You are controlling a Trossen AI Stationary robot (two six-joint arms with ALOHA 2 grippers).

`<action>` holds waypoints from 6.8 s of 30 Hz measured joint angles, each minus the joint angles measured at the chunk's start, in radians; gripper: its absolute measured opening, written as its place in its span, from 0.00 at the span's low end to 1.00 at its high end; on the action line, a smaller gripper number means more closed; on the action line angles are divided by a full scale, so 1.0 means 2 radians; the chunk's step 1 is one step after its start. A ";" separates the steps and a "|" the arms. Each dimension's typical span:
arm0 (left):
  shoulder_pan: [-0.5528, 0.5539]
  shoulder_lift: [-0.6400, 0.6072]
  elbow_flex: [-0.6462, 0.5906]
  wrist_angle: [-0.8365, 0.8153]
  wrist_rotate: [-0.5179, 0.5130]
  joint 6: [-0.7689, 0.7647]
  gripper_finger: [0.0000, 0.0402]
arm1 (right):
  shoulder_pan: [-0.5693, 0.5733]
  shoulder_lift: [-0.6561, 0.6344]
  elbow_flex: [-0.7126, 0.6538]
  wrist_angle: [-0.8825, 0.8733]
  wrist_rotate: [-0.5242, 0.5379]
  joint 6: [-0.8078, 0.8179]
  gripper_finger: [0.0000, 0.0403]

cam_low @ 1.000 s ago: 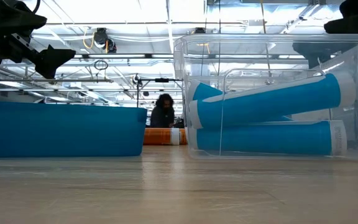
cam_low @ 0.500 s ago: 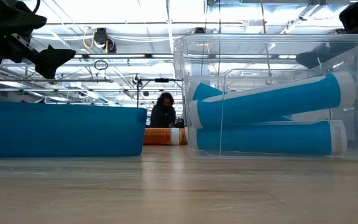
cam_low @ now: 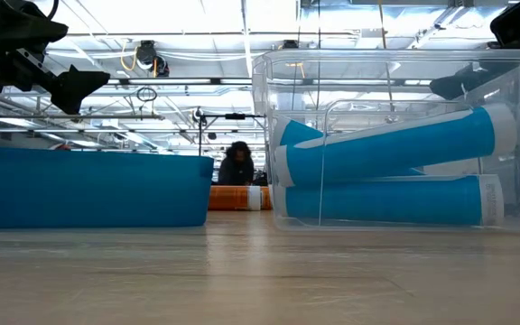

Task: Pick & place silicon tubes, Sealant and Lysol wipes
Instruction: Put the bottom orange sealant bottle into the blue bin

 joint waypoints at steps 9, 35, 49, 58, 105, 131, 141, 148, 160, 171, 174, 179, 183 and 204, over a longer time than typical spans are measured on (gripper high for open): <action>0.000 0.000 0.000 0.000 0.000 0.000 0.98 | 0.000 0.000 0.000 0.000 0.000 0.000 0.81; 0.000 0.000 0.000 0.066 -0.004 0.057 0.98 | 0.000 0.000 0.000 0.000 0.000 0.000 0.81; 0.023 0.059 0.000 0.055 -0.309 -0.006 0.98 | 0.000 0.000 0.000 0.000 0.000 0.000 0.81; 0.068 0.181 0.059 0.059 -0.273 -0.061 0.98 | 0.000 0.000 0.000 0.000 0.000 0.000 0.81; 0.339 0.980 0.624 -0.357 0.004 0.168 0.98 | 0.000 0.000 0.000 0.000 0.000 0.000 0.81; 0.239 0.824 0.765 -0.663 -0.101 0.042 0.51 | 0.000 0.000 0.000 0.000 0.000 0.000 0.81; 0.063 0.770 0.752 -0.771 -0.079 -0.173 0.51 | 0.000 0.000 0.000 0.001 0.000 0.000 0.81; -0.006 0.813 0.688 -0.736 -0.082 -0.227 0.51 | 0.000 0.000 0.000 0.001 0.000 0.000 0.81; 0.006 0.890 0.611 -0.662 -0.031 -0.174 0.51 | 0.000 0.000 0.000 0.001 0.000 0.000 0.81; 0.032 0.902 0.611 -0.671 -0.072 -0.179 0.91 | 0.000 0.000 0.000 0.000 0.000 0.000 0.81; 0.039 0.900 0.611 -0.676 -0.078 -0.183 0.97 | 0.000 0.000 0.000 0.001 0.000 0.000 0.81; 0.050 0.899 0.612 -0.684 -0.061 -0.185 0.88 | 0.000 0.000 0.000 0.002 0.000 0.000 0.81; 0.057 0.887 0.616 -0.686 -0.041 -0.165 0.81 | 0.000 0.000 0.000 0.002 0.000 0.000 0.81; 0.233 0.848 0.756 -0.540 -0.157 0.151 0.68 | 0.000 0.000 0.000 0.002 0.000 0.000 0.81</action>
